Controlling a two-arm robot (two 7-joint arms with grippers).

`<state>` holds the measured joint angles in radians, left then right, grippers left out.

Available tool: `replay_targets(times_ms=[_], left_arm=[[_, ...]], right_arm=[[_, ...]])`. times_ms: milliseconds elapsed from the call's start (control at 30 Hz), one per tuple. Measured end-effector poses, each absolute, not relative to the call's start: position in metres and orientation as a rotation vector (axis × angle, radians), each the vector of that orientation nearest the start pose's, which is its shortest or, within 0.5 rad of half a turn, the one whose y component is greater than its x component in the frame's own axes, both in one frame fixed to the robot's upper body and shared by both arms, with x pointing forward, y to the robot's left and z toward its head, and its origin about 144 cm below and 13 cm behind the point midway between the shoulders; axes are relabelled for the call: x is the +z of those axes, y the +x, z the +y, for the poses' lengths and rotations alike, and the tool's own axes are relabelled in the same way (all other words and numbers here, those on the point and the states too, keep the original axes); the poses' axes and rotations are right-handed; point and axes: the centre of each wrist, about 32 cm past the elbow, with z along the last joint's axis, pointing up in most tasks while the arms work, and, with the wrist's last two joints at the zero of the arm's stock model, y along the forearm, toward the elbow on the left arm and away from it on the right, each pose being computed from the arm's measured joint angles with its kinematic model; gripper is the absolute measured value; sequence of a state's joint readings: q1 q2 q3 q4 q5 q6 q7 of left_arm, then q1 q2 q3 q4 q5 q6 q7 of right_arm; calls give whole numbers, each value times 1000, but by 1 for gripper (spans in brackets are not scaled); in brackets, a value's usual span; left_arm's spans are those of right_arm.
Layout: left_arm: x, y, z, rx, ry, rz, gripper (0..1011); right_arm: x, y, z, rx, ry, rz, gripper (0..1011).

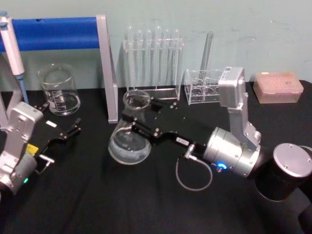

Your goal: Grasp the erlenmeyer flask with one hand, shake it three times, then place it back.

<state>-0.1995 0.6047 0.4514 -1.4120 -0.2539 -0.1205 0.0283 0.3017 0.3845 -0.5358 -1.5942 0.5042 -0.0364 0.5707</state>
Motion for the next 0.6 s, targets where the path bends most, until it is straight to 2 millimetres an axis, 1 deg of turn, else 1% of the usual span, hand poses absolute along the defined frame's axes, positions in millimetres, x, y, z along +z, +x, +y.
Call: replay_targets(times_ms=[100, 133, 333, 433, 600], left_arm=[[1140, 489, 310, 1248, 305, -285, 1001], [1140, 489, 310, 1248, 304, -285, 1001], [1140, 489, 310, 1248, 304, -285, 1001], [1140, 489, 310, 1248, 304, -285, 1001], [1140, 489, 310, 1248, 305, -285, 1001]], right_arm=[[1207, 501, -190, -571, 114, -81, 449], [1207, 501, -190, -571, 114, -81, 449], [1208, 499, -207, -711, 117, -94, 449], [1209, 496, -220, -806, 120, -105, 449], [1210, 488, -237, -926, 114, -115, 449]])
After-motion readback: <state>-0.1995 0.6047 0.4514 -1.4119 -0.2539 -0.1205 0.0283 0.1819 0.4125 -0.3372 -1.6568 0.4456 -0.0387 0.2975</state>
